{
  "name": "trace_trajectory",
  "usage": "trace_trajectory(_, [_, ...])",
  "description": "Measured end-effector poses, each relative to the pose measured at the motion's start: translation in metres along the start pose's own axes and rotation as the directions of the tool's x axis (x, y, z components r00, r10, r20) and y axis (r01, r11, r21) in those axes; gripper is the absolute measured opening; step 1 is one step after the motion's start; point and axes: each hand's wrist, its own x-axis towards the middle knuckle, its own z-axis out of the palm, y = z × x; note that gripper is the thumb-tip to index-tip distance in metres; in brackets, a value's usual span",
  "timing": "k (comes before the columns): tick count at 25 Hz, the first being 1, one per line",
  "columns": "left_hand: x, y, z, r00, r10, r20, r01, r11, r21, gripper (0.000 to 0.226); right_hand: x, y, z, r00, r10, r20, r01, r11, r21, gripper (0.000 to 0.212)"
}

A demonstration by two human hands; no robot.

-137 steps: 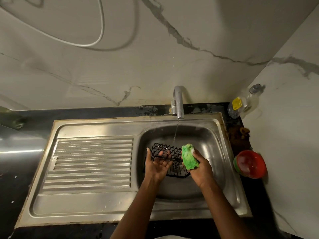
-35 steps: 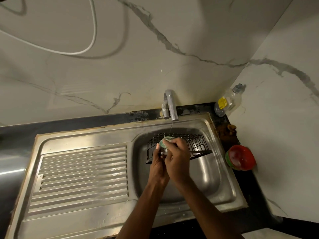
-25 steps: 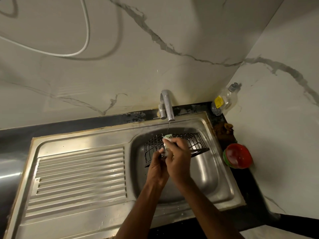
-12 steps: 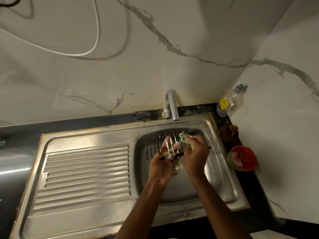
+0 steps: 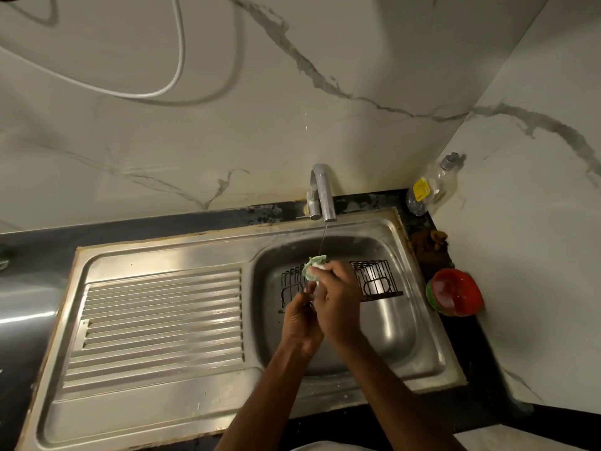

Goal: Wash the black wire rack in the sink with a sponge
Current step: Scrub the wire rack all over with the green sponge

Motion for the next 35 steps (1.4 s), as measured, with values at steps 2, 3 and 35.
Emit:
trace_trajectory(2, [0.001,0.005,0.0,1.0,0.029,-0.01,-0.029,1.0,-0.007,0.049,0.01,0.02,-0.006,0.998,0.069,-0.007,-0.069,0.998,-0.013,0.033])
trace_trajectory(3, [0.001,0.007,0.002,0.999,0.038,0.013,-0.039,0.999,0.018,0.059,0.016,0.034,-0.013,0.985,0.158,-0.072,-0.161,0.986,-0.036,0.033])
trace_trajectory(35, [0.004,-0.002,0.01,0.996,0.019,0.089,0.009,0.952,-0.305,0.066,-0.043,0.024,-0.016,0.977,-0.199,0.079,0.203,0.978,-0.042,0.014])
